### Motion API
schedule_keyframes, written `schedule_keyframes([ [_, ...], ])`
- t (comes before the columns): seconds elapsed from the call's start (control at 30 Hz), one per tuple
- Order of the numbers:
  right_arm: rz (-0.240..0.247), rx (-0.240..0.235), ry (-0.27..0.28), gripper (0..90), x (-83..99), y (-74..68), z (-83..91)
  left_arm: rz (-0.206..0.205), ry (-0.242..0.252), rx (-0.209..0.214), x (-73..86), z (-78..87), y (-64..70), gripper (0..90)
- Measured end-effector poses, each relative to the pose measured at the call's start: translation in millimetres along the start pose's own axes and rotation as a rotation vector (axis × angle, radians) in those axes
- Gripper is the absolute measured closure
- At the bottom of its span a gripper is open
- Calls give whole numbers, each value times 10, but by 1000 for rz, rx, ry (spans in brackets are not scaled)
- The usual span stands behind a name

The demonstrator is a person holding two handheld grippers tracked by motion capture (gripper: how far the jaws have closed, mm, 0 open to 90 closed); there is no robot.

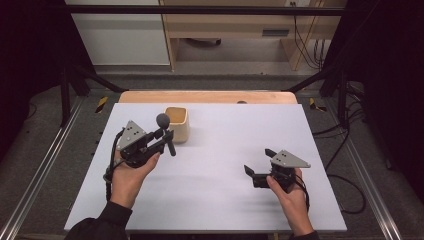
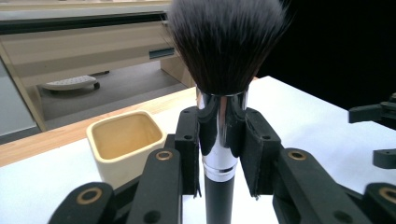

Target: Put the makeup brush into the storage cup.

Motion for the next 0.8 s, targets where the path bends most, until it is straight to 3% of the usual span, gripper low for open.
schedule_keyframes([
  [0.2, -22, 8, 81, 66, 22, 138, 105, 25, 9, -8, -74, 3, -78, 702],
  [0.3, -21, 35, 102, 62, 21, 199, 146, 29, 10, -13, -104, -3, -95, 702],
  [0.47, -17, 67, 104, 65, 103, 295, 174, 21, 16, -18, -164, 2, -107, 702],
  [0.8, -38, 83, 98, 57, 206, 314, 199, 13, 15, -54, -265, -55, -207, 702],
])
Point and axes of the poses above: each handheld gripper's, and its own axes: z roughly backward along the jaws, x roughly out of its underside, y roughly to its right, the point moved 10 cm from there along -z, roughly forward along the jaws, and after that the axes turned 10 degrees about -y, right-handed, at the moved point
